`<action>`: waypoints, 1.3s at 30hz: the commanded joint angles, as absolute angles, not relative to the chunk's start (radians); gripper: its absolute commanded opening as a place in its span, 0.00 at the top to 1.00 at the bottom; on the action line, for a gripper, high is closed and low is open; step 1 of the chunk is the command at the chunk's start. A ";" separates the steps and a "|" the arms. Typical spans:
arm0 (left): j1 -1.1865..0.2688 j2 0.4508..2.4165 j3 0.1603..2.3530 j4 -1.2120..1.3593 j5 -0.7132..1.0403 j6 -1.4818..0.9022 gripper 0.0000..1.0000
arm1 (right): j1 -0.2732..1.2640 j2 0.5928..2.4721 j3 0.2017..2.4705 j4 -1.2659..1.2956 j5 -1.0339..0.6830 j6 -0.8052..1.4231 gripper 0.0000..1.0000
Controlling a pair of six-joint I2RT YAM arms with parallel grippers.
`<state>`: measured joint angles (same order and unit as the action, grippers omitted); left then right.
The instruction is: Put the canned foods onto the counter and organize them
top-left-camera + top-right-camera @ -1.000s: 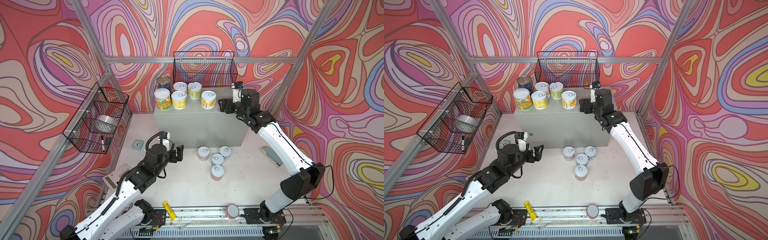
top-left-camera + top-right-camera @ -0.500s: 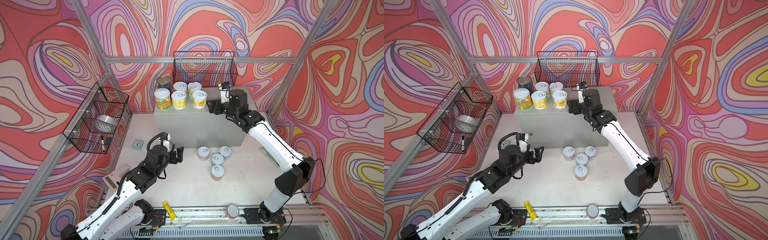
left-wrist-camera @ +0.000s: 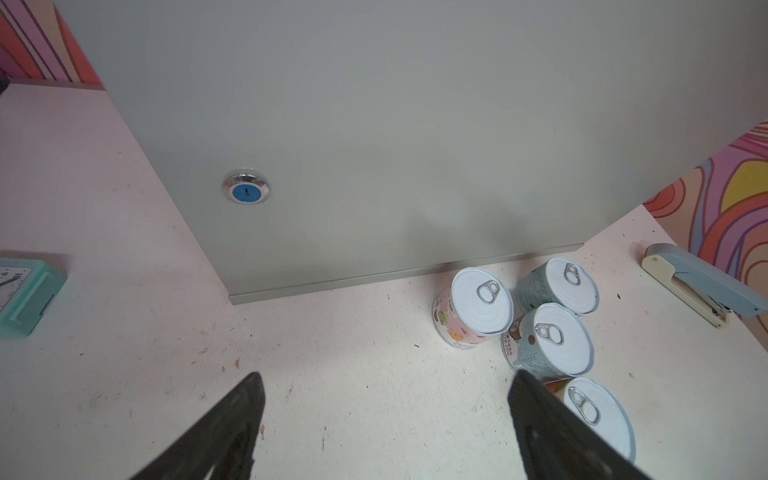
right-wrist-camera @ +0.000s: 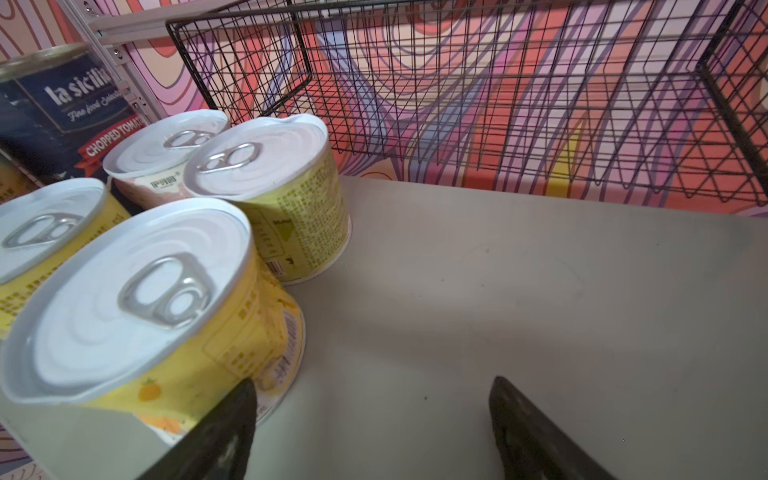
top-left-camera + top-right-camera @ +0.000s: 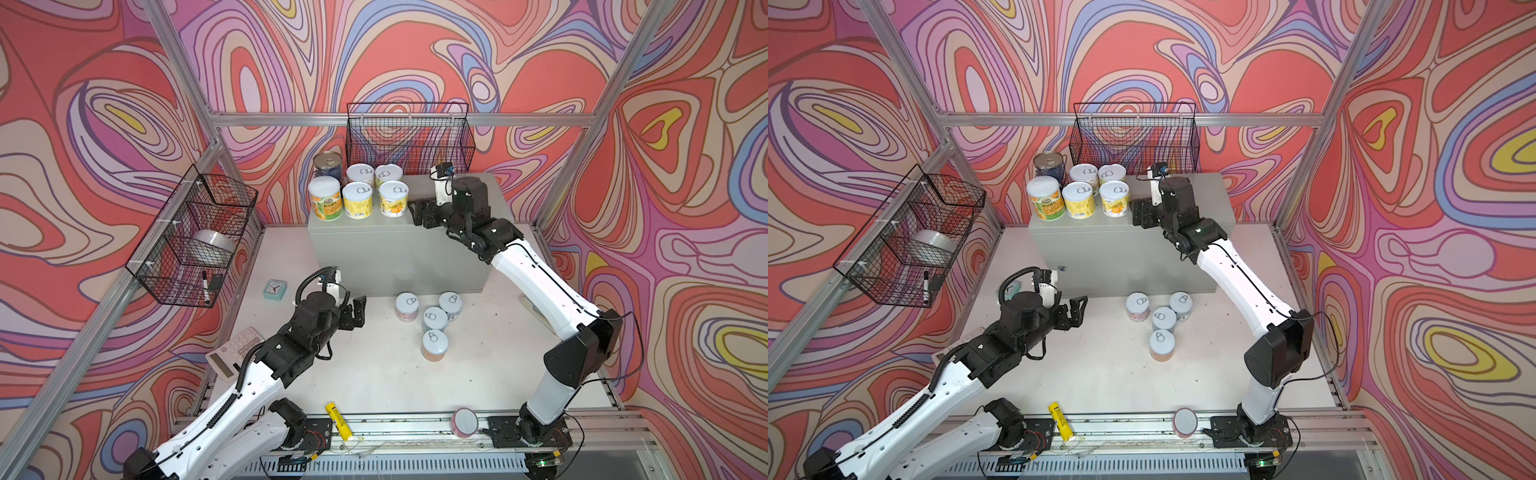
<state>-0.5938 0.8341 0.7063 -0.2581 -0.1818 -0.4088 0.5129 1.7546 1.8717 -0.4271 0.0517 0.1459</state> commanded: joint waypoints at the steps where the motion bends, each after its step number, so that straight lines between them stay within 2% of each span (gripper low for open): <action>1: -0.586 0.837 0.695 -0.232 -0.170 -0.413 0.07 | 0.518 1.809 1.914 -0.449 0.090 0.119 0.09; 13: -0.580 0.845 0.690 -0.216 -0.160 -0.419 0.07 | 0.517 1.849 1.934 -0.422 0.075 0.097 0.10; 39: -0.579 0.879 0.686 -0.191 -0.147 -0.422 0.07 | 0.536 1.746 1.818 -0.376 0.032 0.093 0.12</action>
<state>-0.5823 0.8707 0.6975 -0.2192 -0.1562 -0.4091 0.5209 1.7683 1.8427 -0.3412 0.0586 0.0898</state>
